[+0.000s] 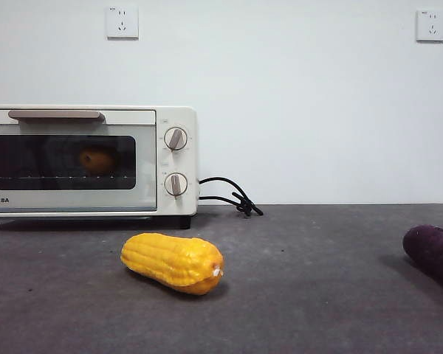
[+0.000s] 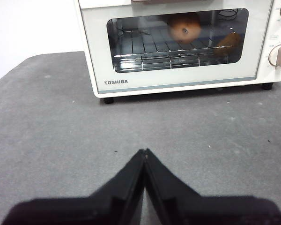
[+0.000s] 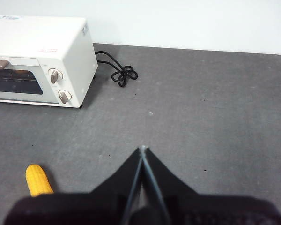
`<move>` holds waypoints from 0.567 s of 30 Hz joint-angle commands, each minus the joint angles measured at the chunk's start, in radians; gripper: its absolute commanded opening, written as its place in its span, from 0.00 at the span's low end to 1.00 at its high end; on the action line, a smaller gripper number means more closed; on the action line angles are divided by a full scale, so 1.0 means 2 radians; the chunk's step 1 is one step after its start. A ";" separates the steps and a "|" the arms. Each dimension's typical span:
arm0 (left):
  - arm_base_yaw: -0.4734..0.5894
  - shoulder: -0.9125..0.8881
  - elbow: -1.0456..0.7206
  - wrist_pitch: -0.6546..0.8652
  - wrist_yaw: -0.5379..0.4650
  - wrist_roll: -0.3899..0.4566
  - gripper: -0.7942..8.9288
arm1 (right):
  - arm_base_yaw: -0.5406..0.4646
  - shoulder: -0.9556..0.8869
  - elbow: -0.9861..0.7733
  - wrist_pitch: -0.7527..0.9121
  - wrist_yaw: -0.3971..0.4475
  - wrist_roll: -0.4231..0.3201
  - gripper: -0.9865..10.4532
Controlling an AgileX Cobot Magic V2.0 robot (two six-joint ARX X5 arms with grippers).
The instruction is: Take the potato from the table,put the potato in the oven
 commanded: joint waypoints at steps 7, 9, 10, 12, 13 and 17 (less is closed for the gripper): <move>0.001 0.002 -0.005 0.004 0.002 0.000 0.08 | 0.000 0.000 -0.004 -0.010 0.001 0.005 0.09; 0.001 0.003 -0.005 0.004 0.002 0.000 0.08 | 0.000 0.000 -0.004 -0.010 0.002 -0.012 0.09; 0.001 0.003 -0.005 0.004 0.002 0.000 0.08 | 0.000 0.000 -0.004 -0.010 0.013 -0.051 0.09; 0.001 0.003 -0.005 0.004 0.002 0.000 0.08 | -0.002 0.000 -0.004 -0.010 0.034 -0.112 0.09; 0.001 0.003 -0.005 0.004 0.002 0.000 0.08 | -0.007 -0.001 -0.004 -0.010 0.040 -0.127 0.09; 0.001 0.003 -0.005 0.004 0.002 0.000 0.08 | -0.027 -0.004 -0.004 -0.010 0.042 -0.133 0.09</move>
